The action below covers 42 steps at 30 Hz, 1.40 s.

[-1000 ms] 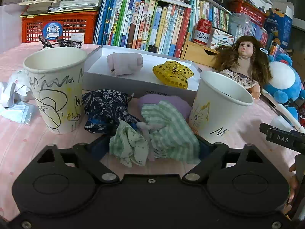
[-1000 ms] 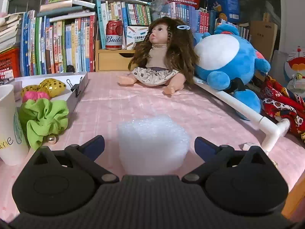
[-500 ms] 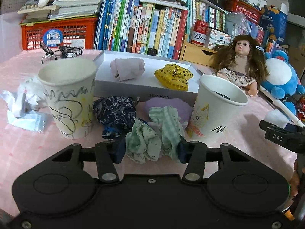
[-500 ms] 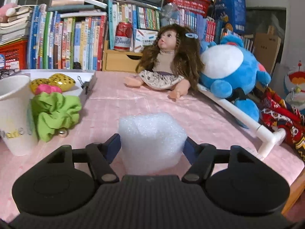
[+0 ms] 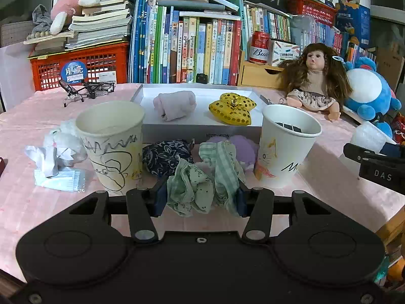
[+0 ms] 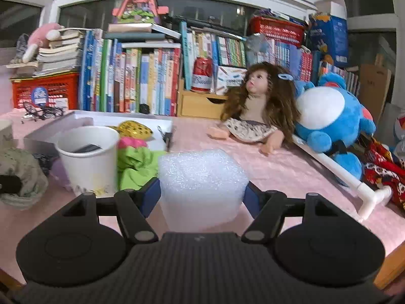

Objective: Organize soft objects
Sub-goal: 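Carry the cloths and the foam block over the grey tray with both grippers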

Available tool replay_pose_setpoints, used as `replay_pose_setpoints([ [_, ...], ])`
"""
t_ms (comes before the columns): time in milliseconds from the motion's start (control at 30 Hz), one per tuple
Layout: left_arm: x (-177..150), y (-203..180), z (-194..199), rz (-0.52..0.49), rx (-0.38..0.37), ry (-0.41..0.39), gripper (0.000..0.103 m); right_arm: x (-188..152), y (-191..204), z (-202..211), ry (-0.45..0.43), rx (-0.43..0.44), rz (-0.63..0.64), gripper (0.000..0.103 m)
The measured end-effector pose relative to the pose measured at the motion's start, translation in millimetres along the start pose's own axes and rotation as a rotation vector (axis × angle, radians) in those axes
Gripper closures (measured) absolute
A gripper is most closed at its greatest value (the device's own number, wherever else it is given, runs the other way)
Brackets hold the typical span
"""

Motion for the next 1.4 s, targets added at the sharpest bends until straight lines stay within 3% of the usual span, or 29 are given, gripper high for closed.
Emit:
replay_pose_setpoints([
  [533,19.6,7.3,29.3,-0.031,-0.028,-0.053,0.054,22.0,10.5,20.8,-0.058,0.037,0.006,0.031],
  [933,60.9,15.6,44.3,-0.04,-0.052,-0.126,0.054,48.0,13.0,23.8,-0.097,0.072,0.008,0.031],
  [1400,107.8,37.7,30.3,-0.013,-0.065,-0.126,0.054,81.6,21.0,11.4,-0.099,0.123,0.006,0.031],
])
Point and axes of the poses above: each gripper's, at about its wrist camera, not at the fingertips, and z roughly against the way its jaws point, y to its left, x to its top, the point moved 3 cm from there along -z, roughly the way its jaws point, and after that the axes turned 1 degree about -y, right-handed, at the moved point
